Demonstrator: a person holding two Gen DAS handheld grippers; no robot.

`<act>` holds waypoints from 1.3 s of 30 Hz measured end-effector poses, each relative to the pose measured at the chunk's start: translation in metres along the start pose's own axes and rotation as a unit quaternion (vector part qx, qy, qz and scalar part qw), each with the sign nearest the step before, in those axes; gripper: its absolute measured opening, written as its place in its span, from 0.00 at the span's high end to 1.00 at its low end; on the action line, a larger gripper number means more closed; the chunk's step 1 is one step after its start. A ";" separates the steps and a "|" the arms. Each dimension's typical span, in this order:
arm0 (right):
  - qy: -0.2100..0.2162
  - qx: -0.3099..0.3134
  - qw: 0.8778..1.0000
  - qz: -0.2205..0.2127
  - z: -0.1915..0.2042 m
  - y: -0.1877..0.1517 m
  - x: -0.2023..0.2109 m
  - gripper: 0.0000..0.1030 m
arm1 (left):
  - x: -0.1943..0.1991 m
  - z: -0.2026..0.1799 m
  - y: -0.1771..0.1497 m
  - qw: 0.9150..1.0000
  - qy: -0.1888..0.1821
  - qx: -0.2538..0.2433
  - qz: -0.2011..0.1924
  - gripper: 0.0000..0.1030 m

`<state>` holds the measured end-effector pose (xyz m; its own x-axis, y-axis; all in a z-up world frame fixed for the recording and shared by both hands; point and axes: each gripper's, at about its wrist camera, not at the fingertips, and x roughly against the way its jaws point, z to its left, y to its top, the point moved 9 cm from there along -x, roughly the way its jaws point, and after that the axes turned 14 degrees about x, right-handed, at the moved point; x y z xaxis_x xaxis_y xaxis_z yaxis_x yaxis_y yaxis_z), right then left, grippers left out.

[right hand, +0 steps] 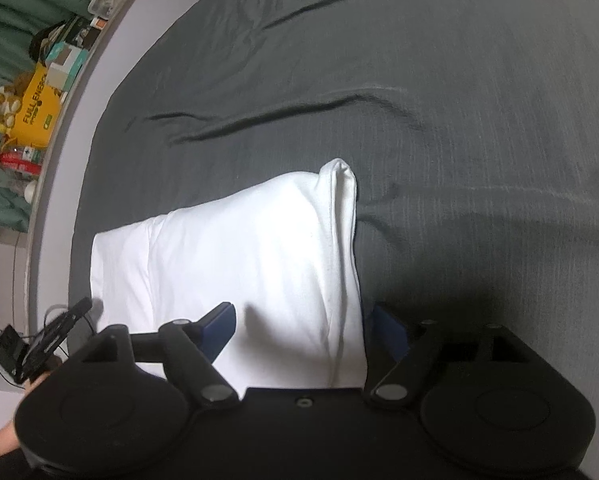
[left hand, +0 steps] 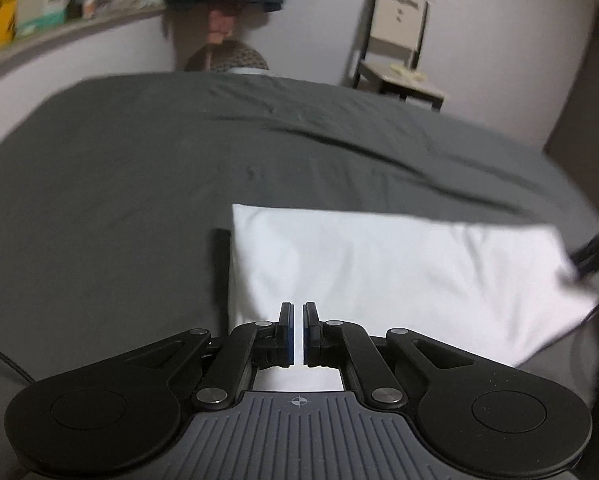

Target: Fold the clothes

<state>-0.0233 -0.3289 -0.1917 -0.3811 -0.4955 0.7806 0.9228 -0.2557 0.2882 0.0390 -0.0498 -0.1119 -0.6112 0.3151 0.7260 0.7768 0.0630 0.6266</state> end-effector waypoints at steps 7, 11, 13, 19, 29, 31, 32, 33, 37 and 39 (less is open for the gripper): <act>0.005 -0.007 1.000 -0.010 -0.004 0.000 0.004 0.30 | -0.001 0.031 -0.004 0.997 0.037 0.064 0.005 0.99; 0.011 -0.021 1.000 -0.021 -0.008 0.002 0.005 0.37 | 0.020 0.009 0.004 0.999 0.003 0.020 -0.037 0.99; 0.013 -0.025 0.999 -0.025 -0.009 0.003 0.005 0.42 | 0.032 -0.006 0.008 0.998 -0.017 -0.013 -0.055 0.99; 0.001 -0.017 1.000 -0.011 -0.011 0.006 -0.004 0.67 | 0.045 -0.039 -0.003 0.992 -0.045 -0.109 -0.048 0.99; -0.038 -0.003 0.999 -0.028 0.002 0.004 0.005 0.94 | 0.050 -0.036 -0.009 0.989 -0.017 -0.141 -0.034 0.99; -0.018 -0.021 0.998 -0.050 0.014 0.006 0.016 0.94 | 0.052 -0.034 -0.008 0.990 -0.018 -0.135 -0.039 0.99; -0.007 -0.028 0.998 -0.062 0.021 0.007 0.022 0.94 | 0.054 -0.033 -0.007 0.990 -0.019 -0.133 -0.042 0.99; 0.006 -0.033 0.997 -0.074 0.029 0.009 0.029 0.94 | 0.055 -0.032 -0.008 0.990 -0.020 -0.132 -0.046 0.99; 0.047 -0.020 0.993 -0.103 0.074 0.020 0.052 0.94 | 0.058 -0.026 -0.007 0.991 -0.020 -0.125 -0.055 0.99; 0.064 -0.006 0.991 -0.113 0.099 0.027 0.062 0.94 | 0.061 -0.025 -0.006 0.991 -0.021 -0.121 -0.060 0.99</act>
<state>-0.0163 -0.2848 -0.0806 -0.5833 -0.5259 0.6190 0.8122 -0.3816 0.4412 -0.0064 -0.0544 -0.0642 -0.6862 0.3594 0.6324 0.6365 -0.1241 0.7612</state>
